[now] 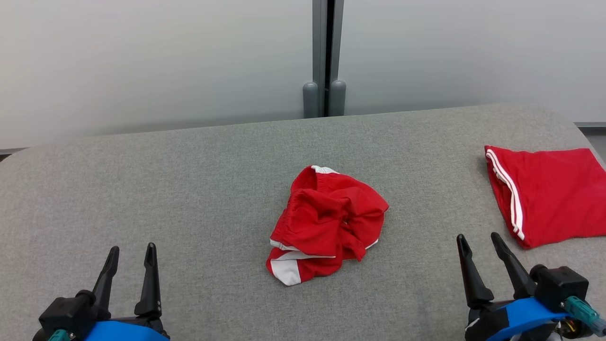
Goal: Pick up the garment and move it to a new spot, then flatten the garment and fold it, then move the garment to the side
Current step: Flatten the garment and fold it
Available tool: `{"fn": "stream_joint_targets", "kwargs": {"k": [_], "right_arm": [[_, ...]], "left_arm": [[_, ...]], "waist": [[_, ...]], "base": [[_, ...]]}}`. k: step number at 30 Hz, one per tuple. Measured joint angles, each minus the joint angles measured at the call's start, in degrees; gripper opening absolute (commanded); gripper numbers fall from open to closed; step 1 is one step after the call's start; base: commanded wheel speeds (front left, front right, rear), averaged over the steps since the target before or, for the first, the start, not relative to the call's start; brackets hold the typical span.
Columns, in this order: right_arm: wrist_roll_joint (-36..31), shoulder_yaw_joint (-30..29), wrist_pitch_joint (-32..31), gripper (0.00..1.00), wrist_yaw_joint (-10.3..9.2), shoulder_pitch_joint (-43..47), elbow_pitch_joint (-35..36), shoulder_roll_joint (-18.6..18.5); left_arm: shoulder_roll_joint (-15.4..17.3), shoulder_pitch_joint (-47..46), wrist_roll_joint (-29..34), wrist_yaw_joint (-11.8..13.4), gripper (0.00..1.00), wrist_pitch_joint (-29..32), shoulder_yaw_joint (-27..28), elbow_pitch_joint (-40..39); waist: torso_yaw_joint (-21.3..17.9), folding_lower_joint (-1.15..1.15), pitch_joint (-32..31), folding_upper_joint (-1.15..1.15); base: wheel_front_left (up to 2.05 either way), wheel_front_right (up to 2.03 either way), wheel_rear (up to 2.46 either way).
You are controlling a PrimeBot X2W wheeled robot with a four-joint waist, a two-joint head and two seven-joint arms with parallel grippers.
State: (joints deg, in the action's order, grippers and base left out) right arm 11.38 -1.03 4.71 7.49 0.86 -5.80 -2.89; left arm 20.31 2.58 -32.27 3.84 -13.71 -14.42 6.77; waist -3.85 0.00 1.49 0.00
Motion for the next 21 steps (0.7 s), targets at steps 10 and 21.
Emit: {"fn": "stream_joint_targets", "kwargs": {"k": [10, 21], "right_arm": [[0.4, 0.6, 0.4, 1.00, 0.00, -0.4, -0.2, 0.0], [-0.7, 2.6, -0.5, 1.00, 0.00, -1.5, 0.0, 0.0]], "left_arm": [[0.5, 0.3, 0.1, 0.9, 1.00, 1.1, -0.5, -2.0], [-0.3, -3.7, 0.1, -3.5, 1.00, 7.1, -7.3, -3.7]], "waist": [[0.0, 0.01, 0.3, 0.00], [-1.8, 0.00, 1.1, 0.00]], "base": [[0.00, 0.00, 0.00], [0.00, 0.00, 0.00]]}}
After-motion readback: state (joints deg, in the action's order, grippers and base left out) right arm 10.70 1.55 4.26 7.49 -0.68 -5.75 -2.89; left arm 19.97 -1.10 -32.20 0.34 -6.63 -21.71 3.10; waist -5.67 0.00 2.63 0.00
